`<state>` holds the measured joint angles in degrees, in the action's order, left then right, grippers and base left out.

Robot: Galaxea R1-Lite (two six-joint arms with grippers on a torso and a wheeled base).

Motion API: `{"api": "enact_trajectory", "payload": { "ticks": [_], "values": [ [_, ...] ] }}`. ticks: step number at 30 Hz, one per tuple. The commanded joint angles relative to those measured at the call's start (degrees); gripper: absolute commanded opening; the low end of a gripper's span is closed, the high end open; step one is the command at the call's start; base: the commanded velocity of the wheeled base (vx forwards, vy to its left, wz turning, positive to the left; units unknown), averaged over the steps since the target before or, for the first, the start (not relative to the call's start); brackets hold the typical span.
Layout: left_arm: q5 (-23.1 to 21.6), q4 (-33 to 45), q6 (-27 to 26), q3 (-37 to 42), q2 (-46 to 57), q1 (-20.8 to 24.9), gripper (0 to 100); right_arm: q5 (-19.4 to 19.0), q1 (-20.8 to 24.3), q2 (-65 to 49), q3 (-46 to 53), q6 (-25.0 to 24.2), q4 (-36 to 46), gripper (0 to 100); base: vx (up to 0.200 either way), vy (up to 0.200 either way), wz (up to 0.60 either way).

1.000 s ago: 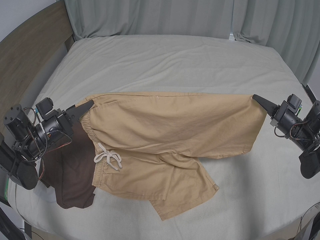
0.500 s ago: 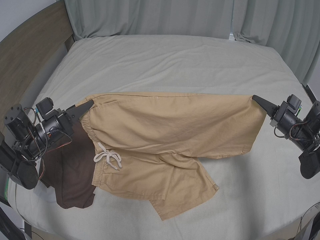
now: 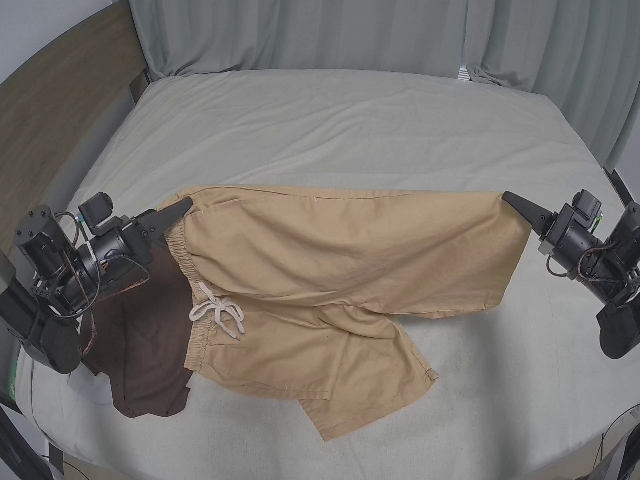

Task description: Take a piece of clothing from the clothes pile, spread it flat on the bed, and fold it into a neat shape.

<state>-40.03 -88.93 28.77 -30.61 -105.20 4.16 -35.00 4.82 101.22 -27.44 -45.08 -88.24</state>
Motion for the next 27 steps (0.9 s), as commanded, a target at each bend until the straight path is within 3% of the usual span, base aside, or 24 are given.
{"api": "enact_trajectory", "payload": {
  "ticks": [1,27],
  "values": [
    [0.2,0.0,0.2,-1.3,-2.5,0.1,0,0.0,0.1,0.7,-0.3,0.0,0.0,0,0.0,0.0,0.0],
    [4.3,0.0,3.0,-13.1,-14.9,0.9,0,-0.1,-1.4,16.2,-12.6,0.1,0.0,0,0.0,0.0,0.0]
  ]
}}
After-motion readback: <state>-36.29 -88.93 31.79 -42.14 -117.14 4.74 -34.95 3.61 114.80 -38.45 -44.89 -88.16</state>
